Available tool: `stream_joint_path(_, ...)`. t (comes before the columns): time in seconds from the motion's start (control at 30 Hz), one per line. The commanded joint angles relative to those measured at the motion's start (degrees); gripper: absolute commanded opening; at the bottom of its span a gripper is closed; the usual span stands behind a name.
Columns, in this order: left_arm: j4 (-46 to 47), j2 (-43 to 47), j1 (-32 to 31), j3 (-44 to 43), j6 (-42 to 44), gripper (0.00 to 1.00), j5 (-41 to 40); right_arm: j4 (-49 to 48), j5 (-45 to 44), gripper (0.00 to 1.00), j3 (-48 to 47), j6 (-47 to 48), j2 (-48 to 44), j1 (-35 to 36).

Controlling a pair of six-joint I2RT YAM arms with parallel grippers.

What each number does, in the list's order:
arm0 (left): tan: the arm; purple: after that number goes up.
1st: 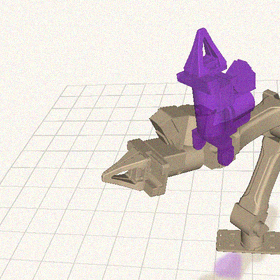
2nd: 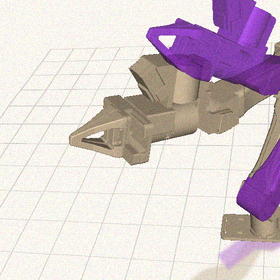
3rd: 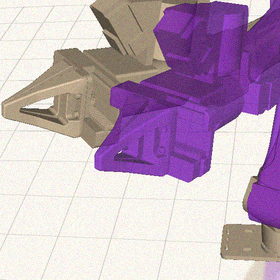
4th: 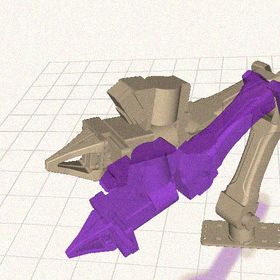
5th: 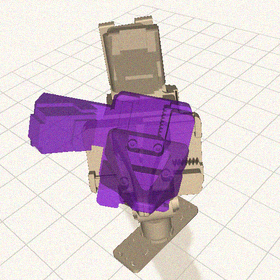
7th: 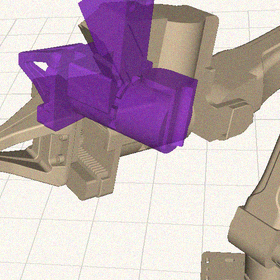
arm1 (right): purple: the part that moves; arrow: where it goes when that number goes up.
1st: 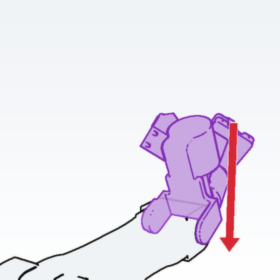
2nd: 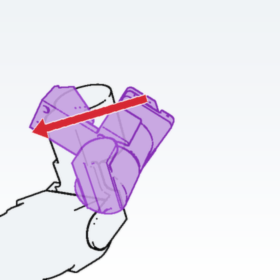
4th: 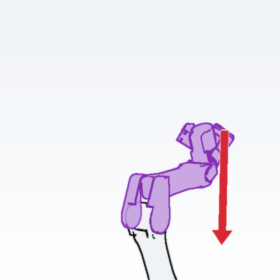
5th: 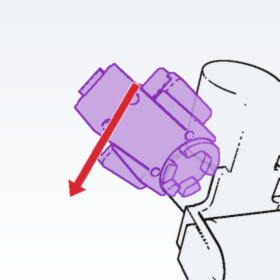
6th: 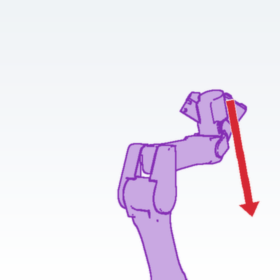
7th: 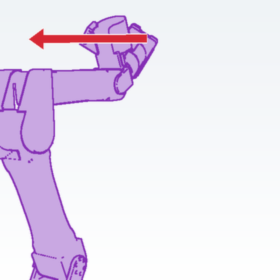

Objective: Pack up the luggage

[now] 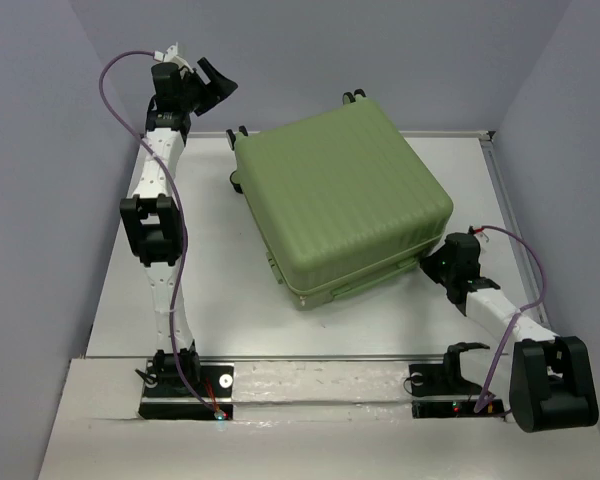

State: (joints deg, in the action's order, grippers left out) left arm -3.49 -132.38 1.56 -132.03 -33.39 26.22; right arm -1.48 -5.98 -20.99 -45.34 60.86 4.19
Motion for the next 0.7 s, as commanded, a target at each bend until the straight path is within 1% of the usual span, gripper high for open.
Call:
stream_joint_path(0.0, -2.8, -2.0, -3.6, -0.3, 5.4, 0.88, 1.9, -11.1, 7.8, 0.07, -5.0, 2.2, 3.2, -0.2)
stream_joint_path(0.07, -3.4, -1.7, -4.6, 1.8, 7.6, 0.87, -1.3, -14.2, 8.9, 0.07, -5.8, 2.9, 5.2, -0.2)
stream_joint_path(0.13, -3.0, -0.3, -5.6, 4.4, 9.7, 0.87, -6.8, -16.9, 11.2, 0.07, -7.4, 3.5, 6.8, -0.2)
stream_joint_path(0.2, -0.2, 1.8, -6.6, 9.0, 11.1, 0.86, -7.0, -18.7, 13.2, 0.07, -9.1, 4.8, 10.6, -0.2)
stream_joint_path(0.23, 0.6, 2.6, -6.6, 10.4, 10.8, 0.86, -6.3, -19.8, 14.3, 0.07, -10.1, 5.0, 12.2, -0.2)
stream_joint_path(0.37, 8.6, 8.5, -6.6, 21.8, 9.0, 0.84, -5.5, -25.6, 18.4, 0.07, -16.0, 7.5, 20.5, -0.2)
stream_joint_path(0.4, 9.2, 9.8, -6.5, 23.4, 8.9, 0.84, -5.9, -27.5, 20.7, 0.07, -17.1, 8.2, 22.4, -0.2)
stream_joint_path(0.43, 9.6, 11.1, -6.3, 27.0, 8.7, 0.84, -8.3, -31.9, 25.9, 0.07, -18.0, 8.8, 26.0, -0.2)
stream_joint_path(0.47, 9.9, 12.7, -6.1, 29.3, 8.2, 0.83, -9.9, -33.1, 28.1, 0.08, -19.3, 9.1, 27.8, -0.2)
stream_joint_path(0.5, 11.7, 16.4, -5.8, 32.0, 7.4, 0.83, -11.3, -33.7, 30.4, 0.09, -21.0, 10.0, 29.6, -0.2)
stream_joint_path(0.53, 13.1, 18.4, -5.0, 34.8, 4.8, 0.82, -14.3, -33.6, 34.2, 0.10, -24.9, 10.3, 33.2, -0.2)
stream_joint_path(0.57, 14.9, 22.4, -4.5, 40.1, 2.8, 0.81, -15.6, -33.2, 35.9, 0.12, -27.1, 10.4, 35.0, -0.2)
stream_joint_path(0.6, 16.4, 24.5, -4.0, 43.3, 0.7, 0.81, -16.7, -33.0, 37.9, 0.13, -29.3, 10.3, 36.9, -0.2)
stream_joint_path(0.63, 18.2, 26.4, -3.6, 46.5, -1.1, 0.80, -17.1, -32.5, 41.3, 0.14, -33.8, 10.0, 38.6, -0.2)
stream_joint_path(0.67, 19.3, 28.1, -2.8, 49.0, -2.6, 0.79, -17.9, -30.7, 42.8, 0.15, -36.2, 9.6, 42.3, -0.2)
